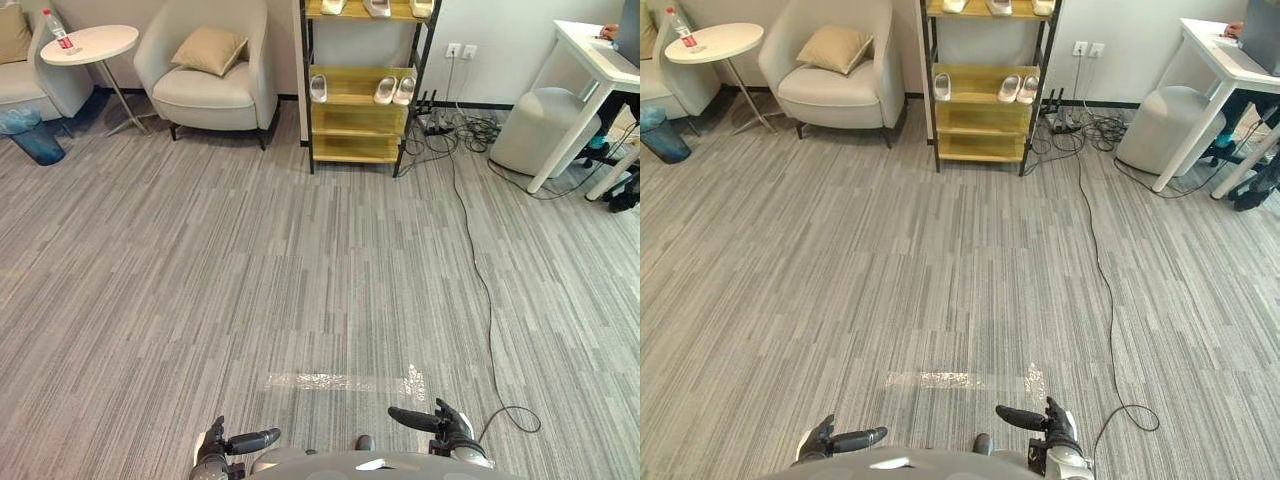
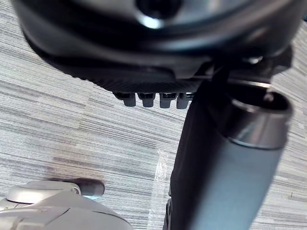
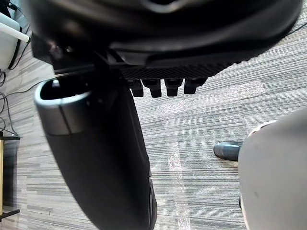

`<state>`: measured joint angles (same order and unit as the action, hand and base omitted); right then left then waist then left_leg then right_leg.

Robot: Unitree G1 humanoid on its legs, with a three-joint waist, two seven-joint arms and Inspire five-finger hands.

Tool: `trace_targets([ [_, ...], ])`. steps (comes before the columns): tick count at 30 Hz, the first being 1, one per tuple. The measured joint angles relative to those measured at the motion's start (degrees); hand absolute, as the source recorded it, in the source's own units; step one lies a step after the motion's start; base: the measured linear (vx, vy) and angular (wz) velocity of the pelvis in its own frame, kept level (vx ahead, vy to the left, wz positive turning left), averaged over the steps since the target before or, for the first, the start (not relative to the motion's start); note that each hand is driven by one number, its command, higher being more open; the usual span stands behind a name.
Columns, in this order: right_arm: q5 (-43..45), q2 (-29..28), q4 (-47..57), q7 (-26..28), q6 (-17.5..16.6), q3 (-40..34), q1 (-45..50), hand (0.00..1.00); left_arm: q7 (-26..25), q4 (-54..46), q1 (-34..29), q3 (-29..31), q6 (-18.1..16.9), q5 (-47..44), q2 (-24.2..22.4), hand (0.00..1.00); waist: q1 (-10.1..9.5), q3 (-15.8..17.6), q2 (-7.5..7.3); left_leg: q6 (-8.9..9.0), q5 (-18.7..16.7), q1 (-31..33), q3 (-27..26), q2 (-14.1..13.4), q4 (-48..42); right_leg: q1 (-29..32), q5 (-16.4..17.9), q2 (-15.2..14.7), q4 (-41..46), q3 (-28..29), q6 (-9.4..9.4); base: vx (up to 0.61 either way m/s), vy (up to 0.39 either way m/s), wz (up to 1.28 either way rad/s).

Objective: Organize the slippers on the shoe rack

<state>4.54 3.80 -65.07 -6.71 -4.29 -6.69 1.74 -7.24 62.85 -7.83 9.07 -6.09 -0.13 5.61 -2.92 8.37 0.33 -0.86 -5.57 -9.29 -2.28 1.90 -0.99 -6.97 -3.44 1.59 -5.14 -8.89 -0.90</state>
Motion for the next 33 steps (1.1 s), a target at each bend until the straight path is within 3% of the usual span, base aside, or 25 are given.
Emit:
trace_targets([
  [7,0.0,-0.1,0.0,0.3,0.0,0.7,-0.1,1.0,0.4,0.4,0.5,-4.3,0.0,0.7,1.4,1.0,0.01,0.2,-0.34,-0.01,0.0,0.2,-0.2,-0.1,0.0,0.3,0.0,0.1,0.0,0.2,0.0,-0.01,-0.007,-0.01],
  [33,4.5,-0.4,0.1,0.5,0.0,1.2,-0.4,1.0,1.5,1.5,2.2,-6.6,0.0,0.6,2.9,1.0,0.24,1.1,-1.47,0.39,-0.2,1.8,-1.6,-0.5,0.7,2.6,0.0,0.6,0.0,1.4,0.03,0.0,-0.011,-0.02],
])
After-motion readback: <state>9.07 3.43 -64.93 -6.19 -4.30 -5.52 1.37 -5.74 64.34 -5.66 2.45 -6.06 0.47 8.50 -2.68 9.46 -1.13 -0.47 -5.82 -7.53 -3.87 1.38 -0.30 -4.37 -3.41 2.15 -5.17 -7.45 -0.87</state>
